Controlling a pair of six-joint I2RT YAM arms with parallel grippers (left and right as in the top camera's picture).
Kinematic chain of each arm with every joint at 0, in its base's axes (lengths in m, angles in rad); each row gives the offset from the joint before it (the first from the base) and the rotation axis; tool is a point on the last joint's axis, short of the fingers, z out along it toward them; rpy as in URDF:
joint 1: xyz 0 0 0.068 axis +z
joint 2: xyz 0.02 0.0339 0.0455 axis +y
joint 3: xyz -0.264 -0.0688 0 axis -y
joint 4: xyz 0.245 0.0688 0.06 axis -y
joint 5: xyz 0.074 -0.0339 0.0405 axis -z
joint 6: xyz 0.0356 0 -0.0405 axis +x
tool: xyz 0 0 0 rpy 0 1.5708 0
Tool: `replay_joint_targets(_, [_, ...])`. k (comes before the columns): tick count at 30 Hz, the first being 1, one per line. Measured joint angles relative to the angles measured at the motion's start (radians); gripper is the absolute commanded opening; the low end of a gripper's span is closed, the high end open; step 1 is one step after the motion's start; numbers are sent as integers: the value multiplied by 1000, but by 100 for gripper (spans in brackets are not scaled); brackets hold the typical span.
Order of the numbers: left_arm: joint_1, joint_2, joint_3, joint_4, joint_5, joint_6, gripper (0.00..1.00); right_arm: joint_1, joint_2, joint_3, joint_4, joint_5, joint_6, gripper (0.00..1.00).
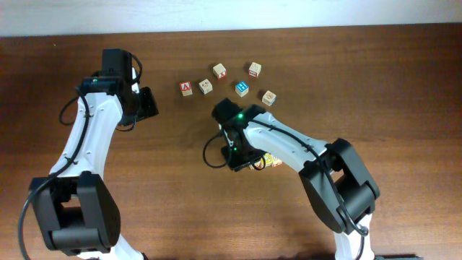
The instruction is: Rotate 3 blocks
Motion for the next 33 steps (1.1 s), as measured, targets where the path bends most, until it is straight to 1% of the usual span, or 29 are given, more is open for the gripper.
replay_joint_targets(2, [0,0,0,0,0,0,49,-18,0,0,0,8,20,30])
replay_joint_targets(10, [0,0,0,0,0,0,49,-28,0,0,4,15,88,30])
replay_joint_targets(13, [0,0,0,0,0,0,49,-28,0,0,-8,23,131,32])
replay_joint_targets(15, [0,0,0,0,0,0,50,-28,0,0,-24,30,156,36])
replay_joint_targets(16, [0,0,0,0,0,0,50,-28,0,6,-43,31,165,42])
replay_joint_targets(17, [0,0,0,1,0,0,50,-28,0,24,-70,34,168,45])
replay_joint_targets(19, [0,0,0,1,0,0,50,-28,0,75,-126,41,170,47])
replay_joint_targets(22, [0,0,0,1,0,0,43,-28,0,145,-181,57,169,48])
replay_joint_targets(25, [0,0,0,0,0,0,41,-37,0,179,-195,91,167,48])
replay_joint_targets(27, [-6,0,-1,1,-1,0,41,-54,0,182,-202,100,164,48])
replay_joint_targets(29, [-33,0,-17,2,-4,0,41,-130,0,182,-212,107,159,48])
replay_joint_targets(30, [-60,0,-34,1,-3,0,42,-183,0,177,-219,113,155,48])
replay_joint_targets(33, [-161,0,-66,2,1,0,43,-275,0,161,-246,120,141,47])
